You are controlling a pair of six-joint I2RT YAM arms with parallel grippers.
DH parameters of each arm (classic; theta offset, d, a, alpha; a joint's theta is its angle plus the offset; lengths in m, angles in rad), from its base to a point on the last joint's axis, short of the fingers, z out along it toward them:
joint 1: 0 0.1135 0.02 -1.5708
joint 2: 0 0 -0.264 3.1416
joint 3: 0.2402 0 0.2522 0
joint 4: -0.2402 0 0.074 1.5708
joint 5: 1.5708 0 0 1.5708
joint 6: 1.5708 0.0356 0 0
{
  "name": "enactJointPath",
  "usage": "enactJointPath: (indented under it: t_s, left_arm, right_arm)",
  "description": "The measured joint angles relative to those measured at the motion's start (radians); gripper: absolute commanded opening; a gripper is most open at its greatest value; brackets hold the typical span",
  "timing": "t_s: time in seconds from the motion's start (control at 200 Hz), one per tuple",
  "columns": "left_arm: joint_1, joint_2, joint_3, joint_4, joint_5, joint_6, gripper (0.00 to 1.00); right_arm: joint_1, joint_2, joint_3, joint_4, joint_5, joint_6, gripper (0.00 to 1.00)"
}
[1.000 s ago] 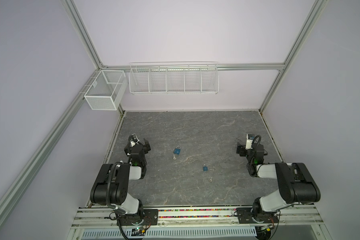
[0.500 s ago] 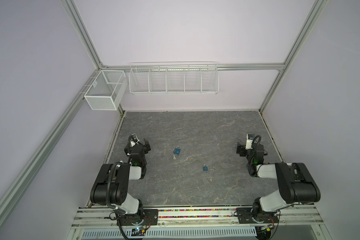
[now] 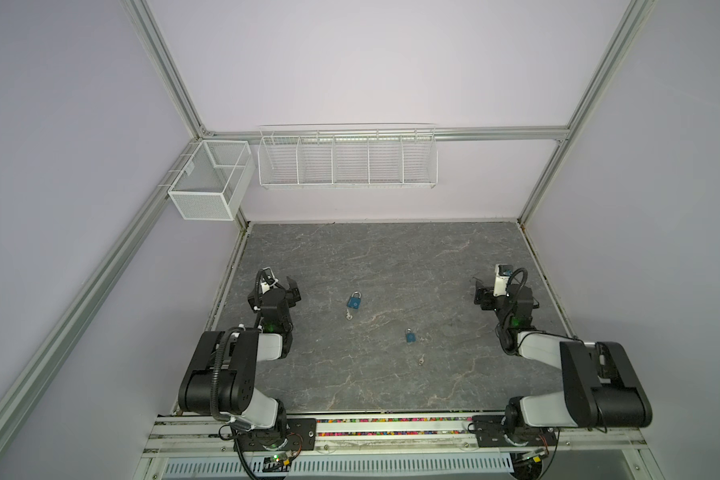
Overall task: Unlock with the key
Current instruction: 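Move both grippers forward toward the blue padlocks and keys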
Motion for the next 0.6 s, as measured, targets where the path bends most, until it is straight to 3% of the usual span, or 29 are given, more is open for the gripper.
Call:
enactJointPath:
  t_s: [0.14, 0.345, 0.46, 0.6]
  left_arm:
    - [0.000, -0.107, 0.000, -0.064, -0.001, -0.003, 0.99]
    - [-0.001, -0.354, 0.017, -0.269, 0.006, -0.050, 0.99]
    - [-0.001, -0.471, 0.062, -0.411, 0.006, -0.128, 0.99]
    - [0.004, -0.578, 0.079, -0.520, -0.034, -0.306, 0.99]
  right_arm:
    - [-0.001, -0.089, 0.036, -0.114, 0.005, 0.019, 0.89]
    - [-0.034, -0.193, 0.085, -0.255, -0.014, 0.150, 0.89]
    - [-0.042, -0.206, 0.141, -0.399, -0.016, 0.281, 0.89]
    - [-0.056, -0.227, 0.179, -0.542, -0.019, 0.440, 0.89]
